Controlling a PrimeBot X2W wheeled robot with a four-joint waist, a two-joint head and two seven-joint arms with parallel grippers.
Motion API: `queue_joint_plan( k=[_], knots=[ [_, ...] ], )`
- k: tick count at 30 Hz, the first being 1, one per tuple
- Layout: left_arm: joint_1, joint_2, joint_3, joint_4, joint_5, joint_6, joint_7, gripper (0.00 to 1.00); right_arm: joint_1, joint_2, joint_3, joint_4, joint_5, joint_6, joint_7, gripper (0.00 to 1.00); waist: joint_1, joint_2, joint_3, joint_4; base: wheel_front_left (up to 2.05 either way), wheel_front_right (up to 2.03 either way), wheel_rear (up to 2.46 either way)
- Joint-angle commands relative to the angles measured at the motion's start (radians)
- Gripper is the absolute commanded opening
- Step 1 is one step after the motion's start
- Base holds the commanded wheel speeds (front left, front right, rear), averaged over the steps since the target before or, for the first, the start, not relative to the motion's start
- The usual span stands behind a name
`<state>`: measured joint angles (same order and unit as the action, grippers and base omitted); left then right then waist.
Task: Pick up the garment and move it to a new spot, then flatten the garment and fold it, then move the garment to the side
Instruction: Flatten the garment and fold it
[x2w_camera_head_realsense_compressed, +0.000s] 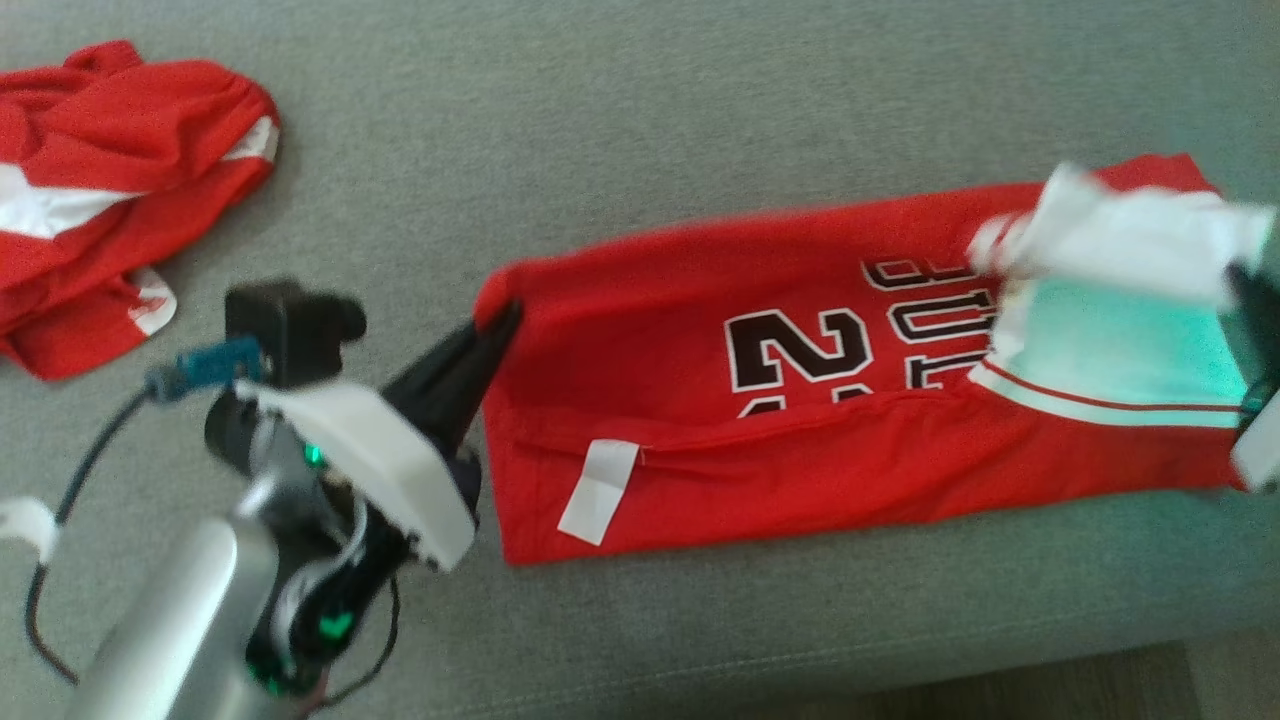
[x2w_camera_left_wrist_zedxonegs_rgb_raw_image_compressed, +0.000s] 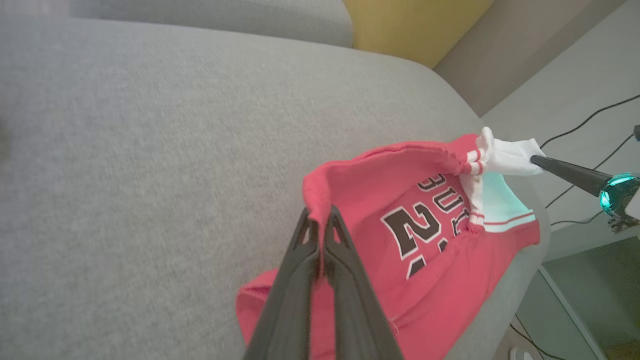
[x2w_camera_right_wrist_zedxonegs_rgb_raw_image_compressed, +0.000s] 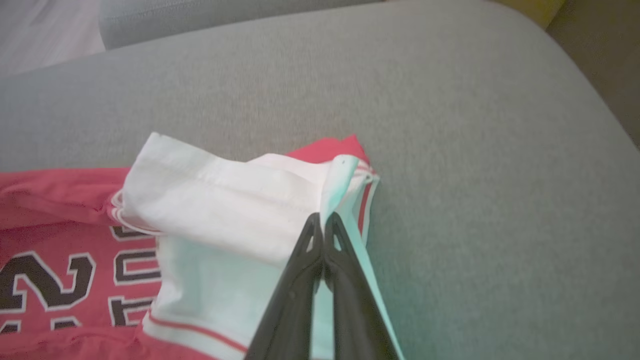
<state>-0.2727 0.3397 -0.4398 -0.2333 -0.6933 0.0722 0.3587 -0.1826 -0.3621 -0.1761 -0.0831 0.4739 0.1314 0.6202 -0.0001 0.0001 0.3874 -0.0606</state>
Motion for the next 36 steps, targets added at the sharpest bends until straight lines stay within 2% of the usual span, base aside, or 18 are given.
queue_joint_plan(
  k=[1, 5, 6, 7, 8, 9, 12, 14, 18, 22, 27, 36],
  knots=[
    [0.009, 0.036, 0.042, -0.045, 0.0, 0.006, -0.009, 0.0, 0.024, -0.005, 0.008, -0.052, -0.001, -0.001, 0.012, 0.0, 0.0001, -0.0001, -0.015, -0.015, 0.0, 0.0, 0.0],
    [0.091, 0.053, 0.025, -0.052, 0.002, 0.015, -0.008, 0.02, 0.091, 0.01, 0.03, -0.061, -0.027, -0.001, 0.034, 0.0, 0.0001, -0.0001, -0.043, -0.025, 0.0, 0.0, 0.0],
    [0.11, 0.059, 0.016, -0.048, 0.005, 0.015, -0.006, 0.16, 0.102, 0.01, 0.036, -0.058, -0.037, -0.001, 0.038, 0.38, 0.0001, -0.0001, -0.05, -0.025, 0.0, 0.0, 0.0],
    [0.128, 0.063, 0.007, -0.04, 0.01, 0.015, -0.006, 0.38, 0.114, 0.01, 0.043, -0.053, -0.045, -0.001, 0.045, 1.0, 0.0001, -0.0001, -0.057, -0.024, 0.0, 0.0, 0.0],
    [0.144, 0.068, -0.002, -0.029, 0.019, 0.016, -0.008, 0.75, 0.126, 0.007, 0.049, -0.049, -0.054, -0.001, 0.057, 1.0, 0.0001, -0.0001, -0.065, -0.023, 0.0, 0.0, 0.0],
    [0.159, 0.071, -0.012, -0.015, 0.029, 0.018, -0.01, 1.0, 0.138, -0.001, 0.056, -0.048, -0.065, -0.001, 0.068, 1.0, 0.0001, -0.0001, -0.073, -0.021, 0.0, 0.0, 0.0],
    [0.197, 0.076, -0.037, 0.027, 0.069, 0.029, -0.034, 1.0, 0.154, -0.009, 0.057, -0.061, -0.067, -0.001, 0.101, 1.0, 0.0001, -0.0001, -0.099, -0.021, 0.0, 0.0, 0.0],
    [0.213, 0.059, -0.026, 0.047, 0.1, 0.059, -0.096, 1.0, 0.138, 0.01, 0.014, -0.08, -0.063, -0.001, 0.105, 1.0, 0.0001, -0.0001, -0.111, -0.022, 0.0, 0.0, 0.0],
    [0.227, 0.009, 0.005, 0.083, 0.184, 0.116, -0.299, 1.0, 0.068, 0.087, -0.104, -0.085, -0.092, -0.001, 0.113, 1.0, 0.0001, -0.0001, -0.123, -0.023, 0.0, 0.0, 0.0],
    [0.229, -0.046, 0.014, 0.134, 0.23, 0.139, -0.475, 1.0, 0.002, 0.142, -0.16, -0.029, -0.167, -0.001, 0.133, 1.0, 0.0001, -0.0001, -0.124, -0.012, 0.0, 0.0, 0.0],
    [0.217, -0.101, 0.012, 0.205, 0.272, 0.139, -0.6, 1.0, -0.064, 0.191, -0.15, 0.107, -0.254, -0.001, 0.154, 1.0, 0.0001, -0.0001, -0.118, 0.009, 0.0, 0.0, 0.0],
    [0.218, -0.213, 0.048, 0.246, 0.364, 0.07, -0.62, 1.0, -0.162, 0.208, -0.198, 0.346, -0.347, -0.001, 0.128, 1.0, 0.0001, -0.0001, -0.113, 0.079, 0.0, 0.0, 0.0]
  ],
)
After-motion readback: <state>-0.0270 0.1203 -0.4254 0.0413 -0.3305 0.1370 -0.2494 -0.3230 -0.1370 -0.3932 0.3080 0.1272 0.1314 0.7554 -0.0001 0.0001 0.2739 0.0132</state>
